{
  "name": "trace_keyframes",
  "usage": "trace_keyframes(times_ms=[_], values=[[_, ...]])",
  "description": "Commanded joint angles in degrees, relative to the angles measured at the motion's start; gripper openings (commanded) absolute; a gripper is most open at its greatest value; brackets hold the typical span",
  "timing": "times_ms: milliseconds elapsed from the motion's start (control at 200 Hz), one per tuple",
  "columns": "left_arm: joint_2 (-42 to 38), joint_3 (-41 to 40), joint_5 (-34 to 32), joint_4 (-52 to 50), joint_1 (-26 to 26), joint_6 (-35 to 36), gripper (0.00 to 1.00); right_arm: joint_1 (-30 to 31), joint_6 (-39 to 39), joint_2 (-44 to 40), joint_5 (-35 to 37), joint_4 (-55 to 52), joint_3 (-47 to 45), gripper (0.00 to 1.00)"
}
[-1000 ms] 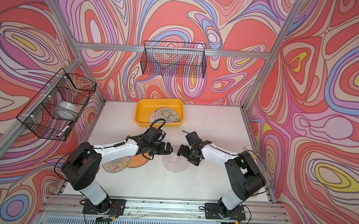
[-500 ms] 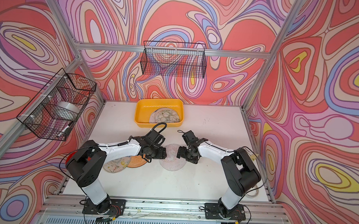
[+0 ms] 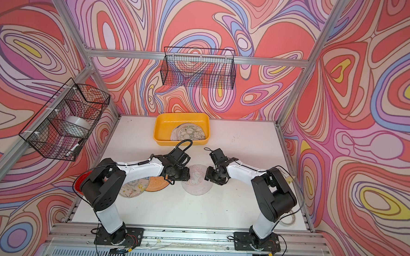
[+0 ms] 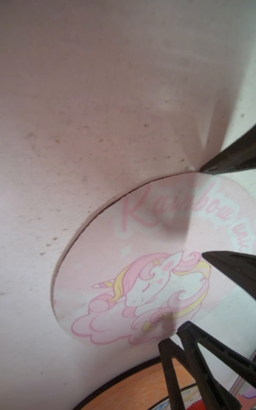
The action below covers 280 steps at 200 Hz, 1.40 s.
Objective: Put the coasters into the storage box
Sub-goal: Pick up the coaster from the center of the board.
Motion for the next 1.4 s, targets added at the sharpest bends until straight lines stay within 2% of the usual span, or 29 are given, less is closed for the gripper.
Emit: trace_keyframes(times_ms=[0, 351, 571, 686, 1012, 1397], values=[[1.6, 0.6, 0.6, -2.9, -0.2, 0.6, 0.56, -0.1, 0.2, 1.8, -0.9, 0.6, -1.0, 0.52], [1.4, 0.6, 0.8, -2.8, -0.3, 0.3, 0.55, 0.0, 0.5, 2.3, -1.3, 1.2, -0.6, 0.28], [0.9, 0.5, 0.9, -2.7, -0.3, 0.2, 0.57, 0.0, 0.5, 1.7, -0.9, 0.7, -0.3, 0.0], [0.3, 0.4, 1.1, -2.2, -0.2, 0.0, 0.61, 0.0, 0.6, 0.6, -0.2, -0.3, 0.5, 0.0], [-6.3, -4.4, 2.8, 3.3, 1.3, -2.4, 0.81, 0.0, -1.2, -4.0, 1.1, -7.6, 9.5, 0.0], [-12.9, -8.7, 3.5, 4.6, 2.7, -3.4, 0.9, -0.1, -4.7, -2.7, 1.9, -15.1, 27.9, 0.0]])
